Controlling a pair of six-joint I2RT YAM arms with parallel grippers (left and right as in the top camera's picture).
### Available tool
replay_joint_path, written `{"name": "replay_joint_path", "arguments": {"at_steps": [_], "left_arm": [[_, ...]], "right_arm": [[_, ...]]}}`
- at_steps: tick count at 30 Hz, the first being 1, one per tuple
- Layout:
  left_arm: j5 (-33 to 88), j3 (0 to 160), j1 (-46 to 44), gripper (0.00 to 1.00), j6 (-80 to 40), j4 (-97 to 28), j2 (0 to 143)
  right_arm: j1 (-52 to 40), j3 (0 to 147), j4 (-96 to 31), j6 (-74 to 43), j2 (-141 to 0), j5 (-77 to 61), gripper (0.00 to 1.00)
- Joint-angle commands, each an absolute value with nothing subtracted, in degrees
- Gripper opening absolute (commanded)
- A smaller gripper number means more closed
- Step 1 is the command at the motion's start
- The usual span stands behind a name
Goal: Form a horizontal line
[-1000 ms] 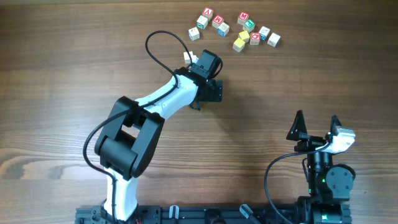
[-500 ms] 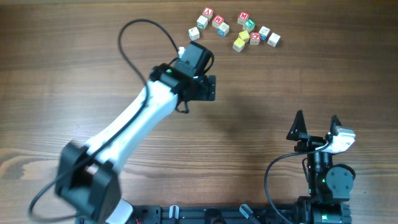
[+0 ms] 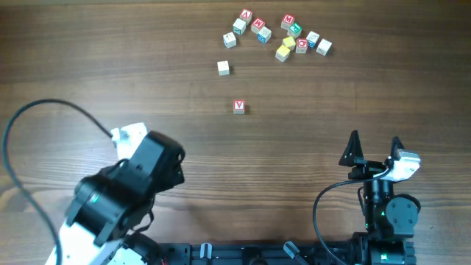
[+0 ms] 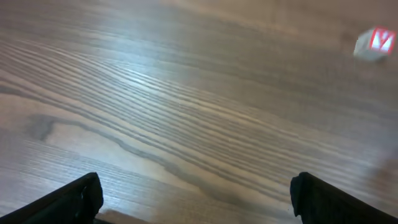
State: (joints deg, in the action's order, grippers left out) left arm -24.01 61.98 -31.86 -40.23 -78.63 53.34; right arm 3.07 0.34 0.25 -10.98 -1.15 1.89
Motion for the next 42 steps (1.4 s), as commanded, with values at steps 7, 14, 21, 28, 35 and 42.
{"name": "replay_joint_path", "arguments": {"at_steps": [7, 14, 21, 28, 35, 42], "left_arm": [[-25.4, 61.7, -31.6, 1.0, -44.0, -78.7, 50.3], [-25.4, 61.7, -31.6, 1.0, -44.0, -78.7, 50.3], [-25.4, 61.7, -31.6, 1.0, -44.0, -78.7, 50.3], [-25.4, 61.7, -31.6, 1.0, -44.0, -78.7, 50.3], [-25.4, 61.7, -31.6, 1.0, -44.0, -78.7, 50.3], [-25.4, 61.7, -31.6, 1.0, -44.0, -78.7, 50.3]], "right_arm": [[3.4, 0.3, 0.5, -10.7, -0.9, 1.2, 1.0], [3.4, 0.3, 0.6, -21.6, -0.9, -4.2, 1.0], [3.4, 0.3, 1.9, -69.7, -1.4, -18.6, 1.0], [3.4, 4.0, 6.6, -49.1, -1.4, -32.1, 1.0], [3.4, 18.3, 6.3, -37.1, -18.9, -32.2, 1.0], [3.4, 36.2, 6.3, -33.0, -53.0, -39.4, 1.0]]}}
